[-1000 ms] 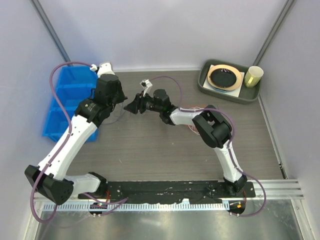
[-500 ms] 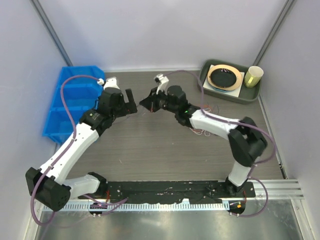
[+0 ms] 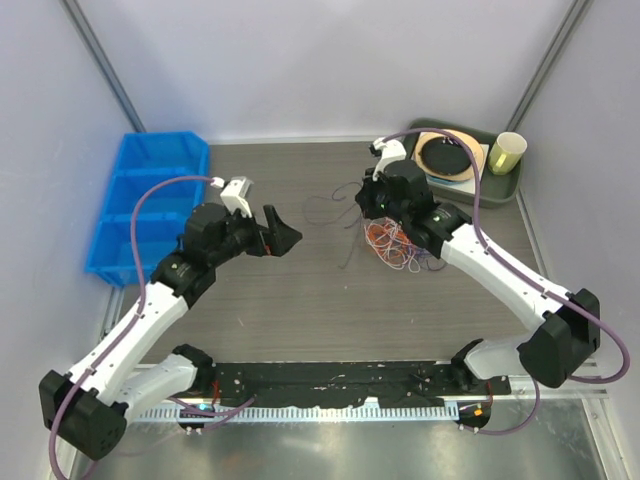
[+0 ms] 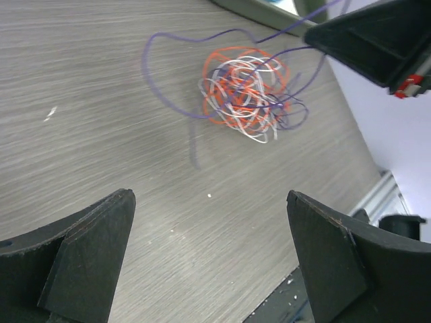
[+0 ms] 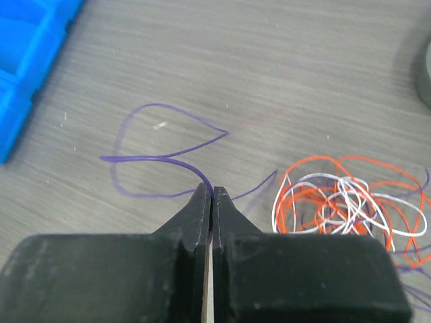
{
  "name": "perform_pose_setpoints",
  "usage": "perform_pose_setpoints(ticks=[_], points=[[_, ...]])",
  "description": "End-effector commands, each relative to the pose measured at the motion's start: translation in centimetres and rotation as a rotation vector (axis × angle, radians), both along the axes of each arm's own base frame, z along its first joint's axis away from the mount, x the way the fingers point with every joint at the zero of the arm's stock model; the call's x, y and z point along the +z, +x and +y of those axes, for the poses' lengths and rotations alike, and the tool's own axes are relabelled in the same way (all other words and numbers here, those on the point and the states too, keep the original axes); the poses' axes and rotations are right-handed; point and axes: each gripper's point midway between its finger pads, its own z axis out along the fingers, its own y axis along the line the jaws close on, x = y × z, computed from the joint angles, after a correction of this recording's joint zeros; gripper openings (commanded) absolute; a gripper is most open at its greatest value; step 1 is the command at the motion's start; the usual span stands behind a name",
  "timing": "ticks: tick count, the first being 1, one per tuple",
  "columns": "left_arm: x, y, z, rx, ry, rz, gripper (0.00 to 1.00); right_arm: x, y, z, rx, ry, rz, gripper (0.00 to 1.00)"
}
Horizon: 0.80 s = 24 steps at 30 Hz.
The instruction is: Untangle the cables
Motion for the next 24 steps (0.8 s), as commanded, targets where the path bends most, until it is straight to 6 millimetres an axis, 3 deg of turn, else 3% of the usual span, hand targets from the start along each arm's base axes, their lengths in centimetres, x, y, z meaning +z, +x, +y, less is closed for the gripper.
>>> perform_pose_setpoints(ticks=[1, 6, 11, 17, 20, 24], points=[[3.0, -0.6, -3.3, -0.221, -0.078, -0.142, 1.00, 0.0, -1.9, 0.0, 0.063, -0.052, 0.074, 0.01], [3.7, -1.3, -6.0, -0.370, -0.082, -0.250, 1.00, 0.2, -2.6, 0.9, 0.091, -0.036, 0.168, 0.01], [1.8, 0.6, -8.7, -0.379, 0.003, -0.307, 1.00, 1.7, -3.9, 3.0, 0.175, 0.057, 0.233, 0.01], [0.8, 1.5, -12.2, -0.454, -0.016, -0.293, 1.00, 1.9, -3.8, 3.7, 0.167, 0.090, 0.279, 0.01], [0.3, 3.1, -12.6, -0.368, 0.049, -0.313, 1.00, 2.2, -4.2, 4.6, 0.200, 0.122, 0.308, 0.01], [0.5, 3.9, -12.6, -0.320, 0.112, -0.365, 1.00, 2.2, -4.7, 5.1, 0.220, 0.146, 0.336, 0.01]])
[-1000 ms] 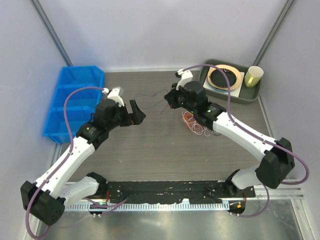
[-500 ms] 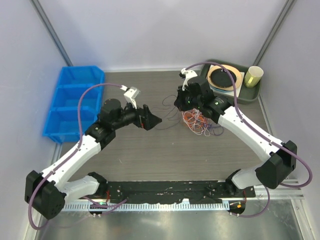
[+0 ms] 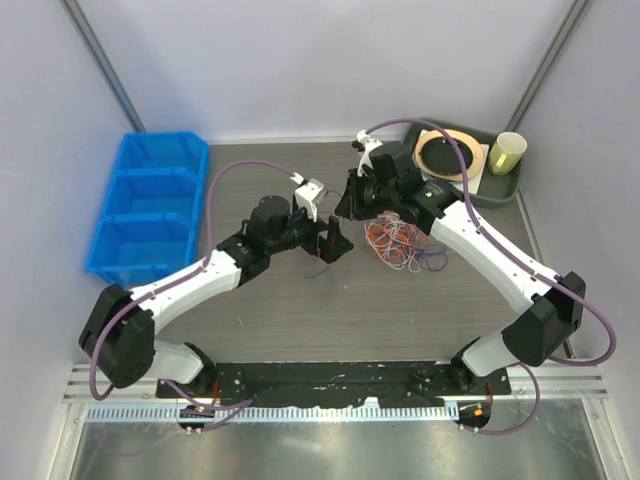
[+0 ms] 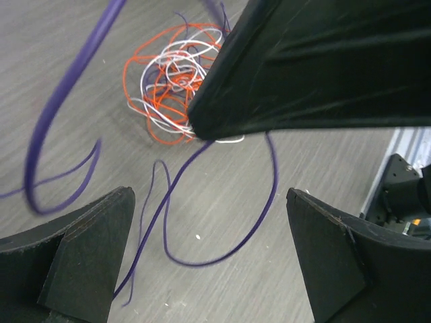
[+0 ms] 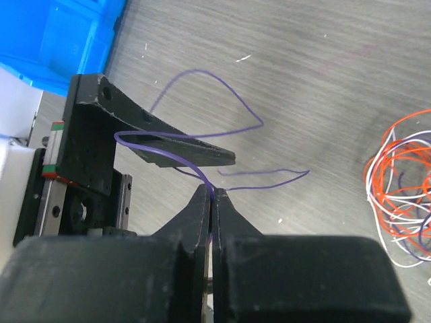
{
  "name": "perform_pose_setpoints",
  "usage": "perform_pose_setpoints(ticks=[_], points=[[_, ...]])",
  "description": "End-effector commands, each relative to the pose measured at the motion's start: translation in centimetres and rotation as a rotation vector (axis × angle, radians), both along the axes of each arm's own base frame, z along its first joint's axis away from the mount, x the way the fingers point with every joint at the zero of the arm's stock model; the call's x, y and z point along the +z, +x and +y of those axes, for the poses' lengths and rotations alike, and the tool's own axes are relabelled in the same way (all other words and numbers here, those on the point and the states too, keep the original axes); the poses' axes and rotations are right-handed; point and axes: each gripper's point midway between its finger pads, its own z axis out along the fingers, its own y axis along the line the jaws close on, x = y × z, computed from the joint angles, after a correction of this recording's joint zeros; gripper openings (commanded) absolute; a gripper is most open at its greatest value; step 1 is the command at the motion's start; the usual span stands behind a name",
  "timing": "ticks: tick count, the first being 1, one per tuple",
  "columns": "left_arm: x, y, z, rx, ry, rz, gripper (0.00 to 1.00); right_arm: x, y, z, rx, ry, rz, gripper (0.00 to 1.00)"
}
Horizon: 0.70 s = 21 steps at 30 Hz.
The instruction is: Untangle the cables
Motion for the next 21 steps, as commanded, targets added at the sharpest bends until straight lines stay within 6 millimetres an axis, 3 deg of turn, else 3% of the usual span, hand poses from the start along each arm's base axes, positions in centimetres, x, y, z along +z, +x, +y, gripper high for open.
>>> perform_pose_setpoints(ticks=[1, 4, 5, 7, 8, 10, 11, 14, 21], points=[[4.5, 2.1, -0.6, 0.071, -0.021, -0.206, 0.99, 2.1, -0.9, 1.3, 0.037, 0.078, 0.025, 0.01], [4.4, 1.5, -0.7, 0.051, -0.004, -0.199, 0.64, 2.5, -0.5, 1.1, 0.017, 0.075, 0.016, 0.01], [4.1, 1.3, -0.6, 0.048, 0.005, -0.194, 0.39, 2.6, -0.3, 1.0, 0.005, 0.072, 0.014, 0.01], [3.7, 0.9, -0.1, 0.050, 0.046, -0.205, 0.08, 2.8, 0.2, 0.7, -0.020, 0.064, 0.008, 0.01], [3.5, 1.0, 0.4, 0.064, 0.067, -0.207, 0.00, 2.8, 0.2, 0.8, -0.018, 0.067, 0.008, 0.01], [3.6, 1.9, 2.1, 0.158, 0.111, -0.226, 0.00, 2.8, -0.2, 1.0, 0.008, 0.071, 0.011, 0.12], [3.8, 2.2, 2.9, 0.201, 0.126, -0.233, 0.00, 2.9, -0.4, 1.1, 0.030, 0.068, 0.002, 0.28], [5.6, 3.5, 6.0, 0.380, 0.149, -0.283, 0.00, 3.4, -0.3, 0.4, 0.031, 0.044, -0.049, 0.55], [9.1, 5.7, 14.2, 0.764, 0.276, -0.310, 0.00, 6.4, -0.9, -1.3, -0.003, 0.115, -0.223, 0.76]])
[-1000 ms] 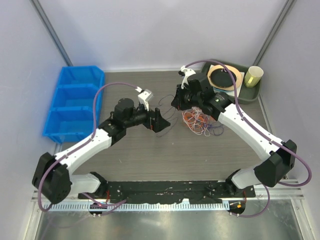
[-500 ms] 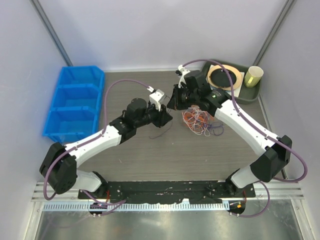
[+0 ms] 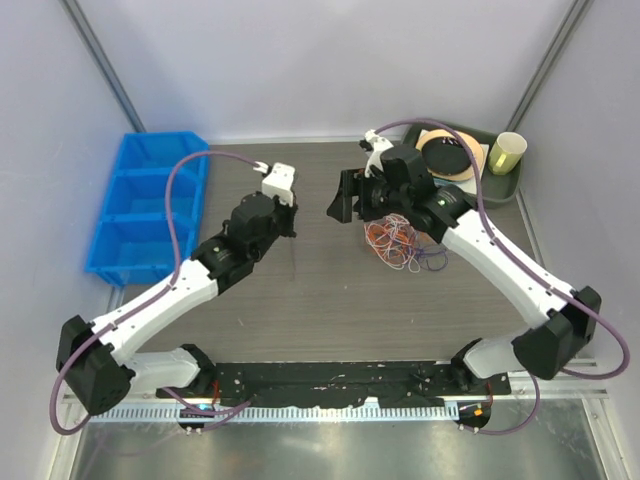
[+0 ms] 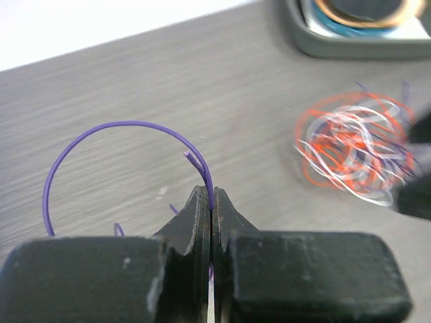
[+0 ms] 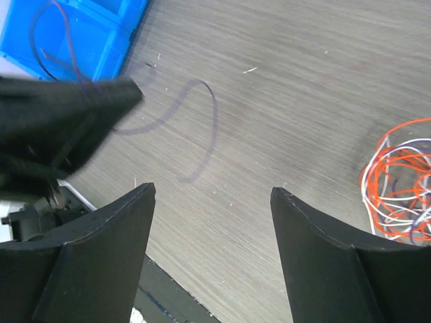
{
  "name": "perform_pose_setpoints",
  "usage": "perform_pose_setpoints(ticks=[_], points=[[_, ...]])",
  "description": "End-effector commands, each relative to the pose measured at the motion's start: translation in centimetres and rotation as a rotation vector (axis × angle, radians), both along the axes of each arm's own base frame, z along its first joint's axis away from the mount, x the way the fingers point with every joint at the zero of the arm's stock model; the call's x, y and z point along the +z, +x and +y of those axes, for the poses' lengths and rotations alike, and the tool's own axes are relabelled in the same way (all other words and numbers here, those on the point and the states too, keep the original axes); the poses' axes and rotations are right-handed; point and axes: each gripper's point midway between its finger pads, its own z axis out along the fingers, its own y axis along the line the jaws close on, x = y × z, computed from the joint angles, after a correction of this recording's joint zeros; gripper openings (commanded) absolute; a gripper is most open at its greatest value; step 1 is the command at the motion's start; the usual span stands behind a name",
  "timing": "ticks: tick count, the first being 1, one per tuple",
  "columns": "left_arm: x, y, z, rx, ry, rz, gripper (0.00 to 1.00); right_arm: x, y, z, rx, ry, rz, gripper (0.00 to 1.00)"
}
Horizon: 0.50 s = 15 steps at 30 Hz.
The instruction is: Untangle the cables
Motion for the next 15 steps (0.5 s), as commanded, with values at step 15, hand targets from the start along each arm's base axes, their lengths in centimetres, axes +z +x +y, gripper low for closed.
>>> perform_pose_setpoints(ticks=[15], points=[[14.8, 2.8, 29.9, 0.949, 0.133, -0.194, 0.00, 2.6, 1.5, -6.8, -0.278, -0.042, -0.307, 1.00]])
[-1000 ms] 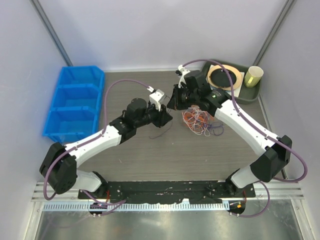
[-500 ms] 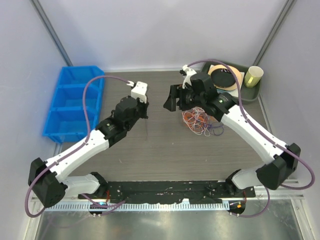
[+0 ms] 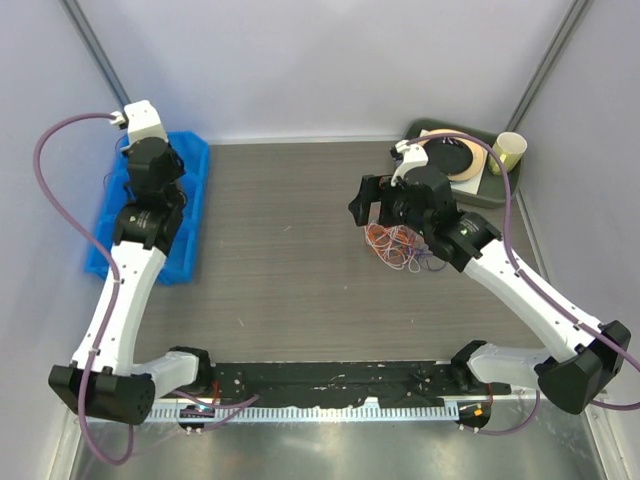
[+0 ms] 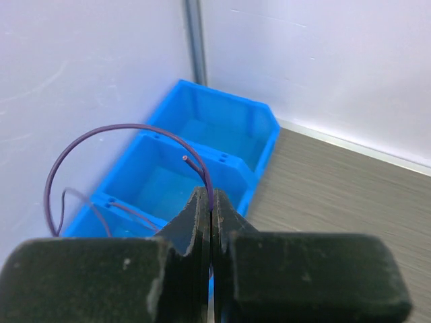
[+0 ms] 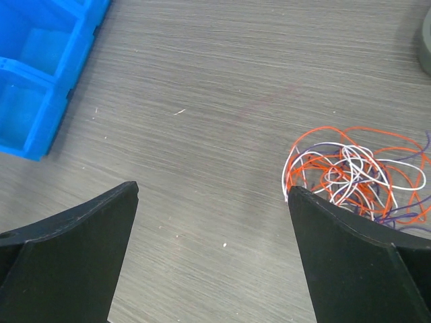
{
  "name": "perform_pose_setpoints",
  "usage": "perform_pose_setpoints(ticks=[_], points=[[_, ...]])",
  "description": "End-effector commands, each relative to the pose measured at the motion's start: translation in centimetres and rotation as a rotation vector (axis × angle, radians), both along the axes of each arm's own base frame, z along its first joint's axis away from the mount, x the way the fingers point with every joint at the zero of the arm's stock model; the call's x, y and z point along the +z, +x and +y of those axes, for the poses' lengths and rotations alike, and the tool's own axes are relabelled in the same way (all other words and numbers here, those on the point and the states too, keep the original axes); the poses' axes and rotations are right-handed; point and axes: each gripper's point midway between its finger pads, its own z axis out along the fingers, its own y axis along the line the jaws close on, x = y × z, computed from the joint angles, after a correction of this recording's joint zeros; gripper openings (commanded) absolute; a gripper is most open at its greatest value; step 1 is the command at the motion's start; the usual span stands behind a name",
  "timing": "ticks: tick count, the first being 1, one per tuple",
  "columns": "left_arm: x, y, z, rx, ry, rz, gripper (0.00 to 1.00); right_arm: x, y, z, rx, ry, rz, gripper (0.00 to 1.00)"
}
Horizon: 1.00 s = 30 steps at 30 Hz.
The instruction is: Untangle the cables
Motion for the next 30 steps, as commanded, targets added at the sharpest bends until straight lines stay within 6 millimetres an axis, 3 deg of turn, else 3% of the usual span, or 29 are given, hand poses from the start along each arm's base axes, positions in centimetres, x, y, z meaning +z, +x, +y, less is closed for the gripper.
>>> perform_pose_setpoints(ticks=[1, 6, 12, 13, 17, 21, 28, 30], points=[[1.8, -3.3, 3.2, 0.088, 0.079, -0.003, 0.00, 1.6, 1.1, -0.8, -0.046, -0.007, -0.082, 1.00], [0.5, -4.3, 6.9, 0.234, 0.054, -0.002, 0.00, 1.5, 1.0, -1.0, -0.039, -0.025, -0.093, 1.00], [-0.6, -2.3, 7.5, 0.252, 0.032, 0.011, 0.00, 1.2, 0.8, -0.5, -0.003, -0.033, -0.089, 1.00], [-0.8, -2.2, 8.6, 0.283, 0.025, 0.012, 0.00, 1.2, 0.9, -0.5, -0.003, -0.039, -0.092, 1.00], [-2.8, -1.2, 9.7, 0.335, 0.003, 0.040, 0.00, 0.7, 1.3, -1.1, -0.041, -0.065, -0.087, 1.00], [-7.0, -0.1, 10.6, 0.374, -0.010, 0.131, 0.00, 0.1, 1.6, -1.4, -0.058, -0.086, -0.082, 1.00], [-14.0, -0.9, 13.8, 0.522, -0.108, 0.243, 0.00, -1.3, 2.5, -2.1, -0.106, -0.140, -0.060, 1.00], [-14.9, -1.0, 14.4, 0.569, -0.116, 0.266, 0.00, -1.7, 2.6, -2.1, -0.111, -0.154, -0.052, 1.00]])
